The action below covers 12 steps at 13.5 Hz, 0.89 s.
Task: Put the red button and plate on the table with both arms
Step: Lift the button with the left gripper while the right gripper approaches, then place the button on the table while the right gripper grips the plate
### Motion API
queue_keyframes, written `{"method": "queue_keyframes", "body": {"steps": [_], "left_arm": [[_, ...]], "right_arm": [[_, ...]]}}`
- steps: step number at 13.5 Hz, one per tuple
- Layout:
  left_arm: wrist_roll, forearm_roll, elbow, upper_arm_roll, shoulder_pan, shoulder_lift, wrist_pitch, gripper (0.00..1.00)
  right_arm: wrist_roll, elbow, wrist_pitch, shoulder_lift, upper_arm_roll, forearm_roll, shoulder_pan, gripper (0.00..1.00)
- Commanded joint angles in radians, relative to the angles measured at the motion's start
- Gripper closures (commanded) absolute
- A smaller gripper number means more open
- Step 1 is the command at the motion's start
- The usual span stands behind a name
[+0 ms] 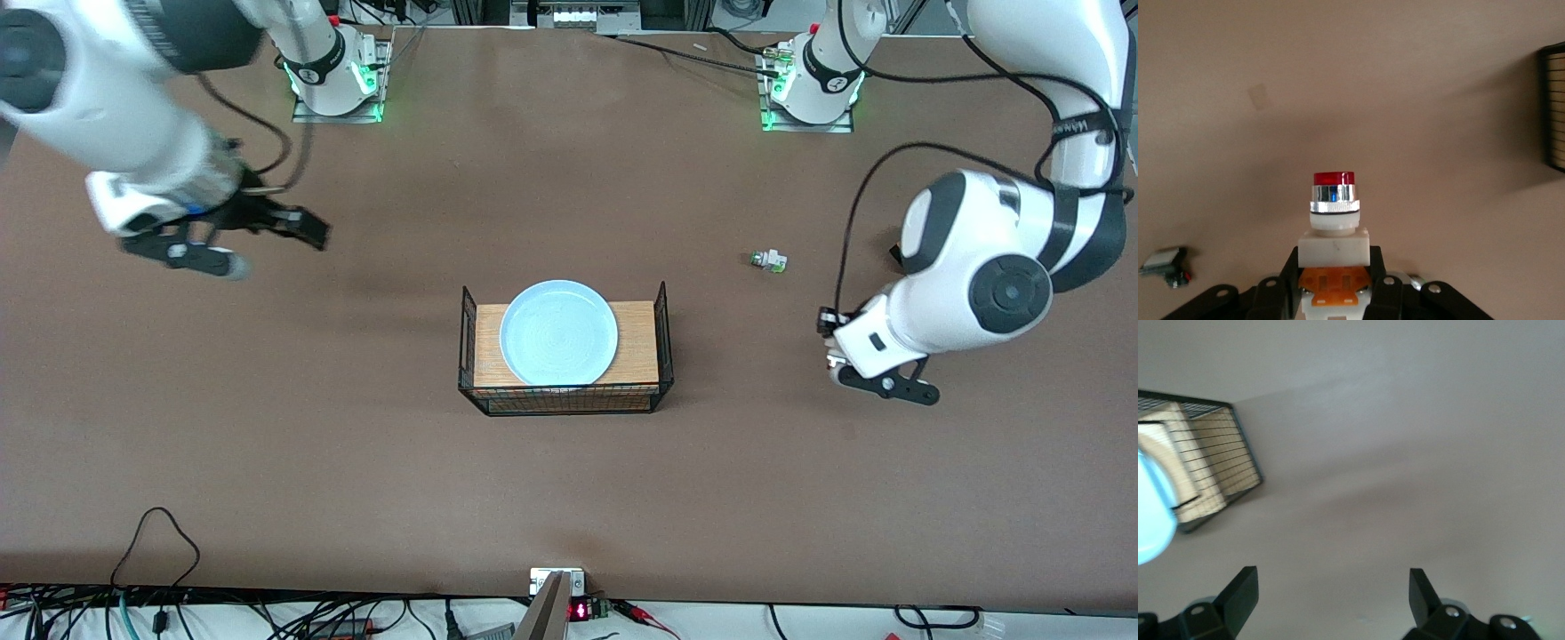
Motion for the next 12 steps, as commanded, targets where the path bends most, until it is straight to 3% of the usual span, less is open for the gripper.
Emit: {"method": "queue_keyframes", "body": {"steps": [1,4,10,11,12], "left_arm": [[0.079,0.031,-0.189,-0.014,0.055,-0.034,0.188,0.94],[0.094,0.065,-0.391,-0.014,0.094,-0.036,0.467,0.92],[0.12,0.079,-0.563,-0.011,0.117,-0.002,0.742,0.88],[0.12,0.079,-0.577,-0.011,0.117,-0.002,0.761,0.77],[0.122,0.079,-0.578,-0.011,0.117,-0.004,0.759,0.52]], "right_arm": [[0.321,0.061,0.042,0.085,-0.012,0.008,0.114,0.0],[0.57,0.152,0.068,0.188,-0.013,0.072,0.188,0.0],[0.832,0.19,0.279,0.334,-0.013,0.078,0.251,0.0],[0.852,0.19,0.309,0.352,-0.013,0.078,0.254,0.0],[0.862,0.19,0.333,0.364,-0.013,0.078,0.26,0.0]]}}
